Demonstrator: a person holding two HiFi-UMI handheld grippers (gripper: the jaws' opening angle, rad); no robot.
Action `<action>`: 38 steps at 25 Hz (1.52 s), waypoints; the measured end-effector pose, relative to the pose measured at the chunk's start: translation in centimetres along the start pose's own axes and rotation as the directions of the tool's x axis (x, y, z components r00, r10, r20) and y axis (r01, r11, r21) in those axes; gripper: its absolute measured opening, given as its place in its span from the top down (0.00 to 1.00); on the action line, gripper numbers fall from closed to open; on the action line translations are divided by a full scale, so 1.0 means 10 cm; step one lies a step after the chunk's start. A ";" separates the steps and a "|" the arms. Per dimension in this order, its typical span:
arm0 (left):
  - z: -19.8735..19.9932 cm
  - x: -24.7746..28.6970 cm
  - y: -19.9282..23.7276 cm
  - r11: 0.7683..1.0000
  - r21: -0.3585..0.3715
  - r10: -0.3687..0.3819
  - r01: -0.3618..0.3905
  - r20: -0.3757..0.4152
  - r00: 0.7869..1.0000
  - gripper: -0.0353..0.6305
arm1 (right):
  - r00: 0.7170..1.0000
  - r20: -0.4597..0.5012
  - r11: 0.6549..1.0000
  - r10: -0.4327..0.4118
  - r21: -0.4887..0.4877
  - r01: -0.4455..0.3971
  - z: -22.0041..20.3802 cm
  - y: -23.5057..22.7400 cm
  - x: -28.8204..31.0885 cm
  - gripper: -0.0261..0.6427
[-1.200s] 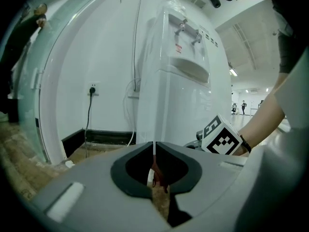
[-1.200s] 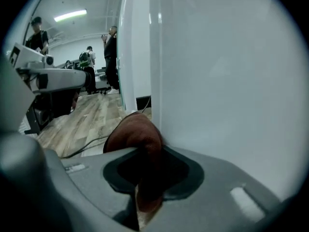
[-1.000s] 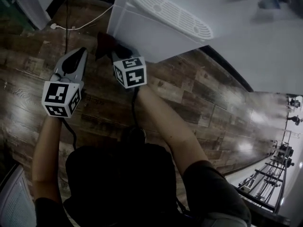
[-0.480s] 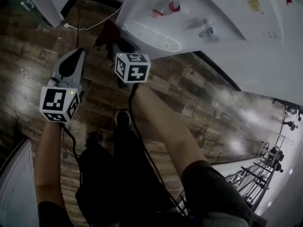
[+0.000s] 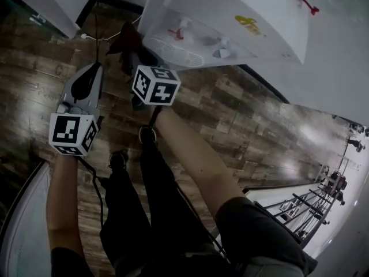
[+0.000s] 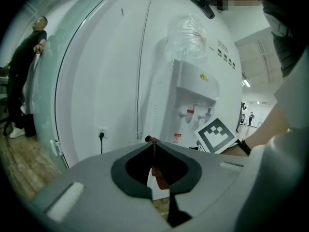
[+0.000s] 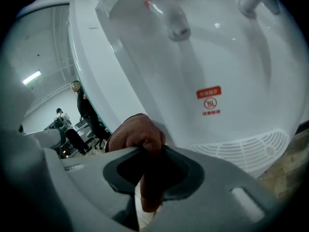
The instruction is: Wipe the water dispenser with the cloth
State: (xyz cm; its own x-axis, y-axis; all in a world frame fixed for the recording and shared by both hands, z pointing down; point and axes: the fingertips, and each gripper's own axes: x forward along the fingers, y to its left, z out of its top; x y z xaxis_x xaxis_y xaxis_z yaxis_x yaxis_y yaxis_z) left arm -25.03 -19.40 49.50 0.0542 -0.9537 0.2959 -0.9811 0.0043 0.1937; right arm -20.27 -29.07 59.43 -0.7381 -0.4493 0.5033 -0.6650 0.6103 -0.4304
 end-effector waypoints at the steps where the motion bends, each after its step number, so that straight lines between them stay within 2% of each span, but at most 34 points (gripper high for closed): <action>1: 0.08 -0.01 -0.02 1.000 -0.003 -0.005 0.005 0.001 1.000 0.90 | 1.000 0.006 1.000 -0.004 0.010 0.004 0.06 0.04 -0.05 0.85; 7: 0.57 -0.07 -0.12 1.000 -0.019 -0.023 0.024 0.018 1.000 0.89 | 0.999 0.042 0.998 -0.007 0.070 0.004 0.42 0.24 -0.36 0.85; 13: 0.98 -0.13 -0.14 0.998 -0.057 -0.010 0.012 0.035 0.999 0.89 | 0.994 0.106 1.000 -0.008 -0.012 0.010 0.89 0.53 -0.70 0.85; 16: 1.14 -0.15 -0.17 0.995 -0.101 0.014 -0.009 0.048 0.999 0.89 | 0.989 0.148 1.000 -0.001 -0.030 0.006 1.17 0.66 -0.87 0.85; 23: 1.41 -0.23 -0.27 0.987 -0.158 0.049 -0.040 0.052 0.997 0.89 | 0.973 0.229 0.999 0.038 -0.041 -0.030 1.73 0.92 -1.27 0.85; 28: 1.58 -0.35 -0.39 0.989 -0.143 0.051 -0.043 0.054 0.997 0.89 | 0.957 0.284 0.998 0.063 -0.042 -0.053 2.13 1.09 -1.55 0.85; 31: 1.65 -0.44 -0.42 0.980 -0.189 0.076 -0.065 0.049 0.996 0.89 | 0.952 0.297 0.997 0.074 -0.050 -0.062 2.31 1.15 -1.69 0.85; 34: 1.79 -0.54 -0.46 0.970 -0.221 0.116 -0.101 0.058 0.992 0.89 | 0.951 0.289 0.992 0.108 -0.091 -0.085 2.39 1.24 -1.86 0.85; 38: 2.08 -0.55 -0.52 0.952 -0.266 0.187 -0.150 0.121 0.975 0.89 | 0.936 0.282 0.965 0.211 -0.214 -0.153 2.47 1.46 -2.12 0.85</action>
State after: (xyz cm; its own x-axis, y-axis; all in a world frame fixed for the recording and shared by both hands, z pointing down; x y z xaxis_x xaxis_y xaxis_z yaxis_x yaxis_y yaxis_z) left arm -24.13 -20.42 27.46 -0.1532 -0.9653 0.2115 -0.8927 0.2270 0.3894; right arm -17.16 -26.82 23.98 -0.8632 -0.4758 0.1689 -0.5043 0.7973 -0.3317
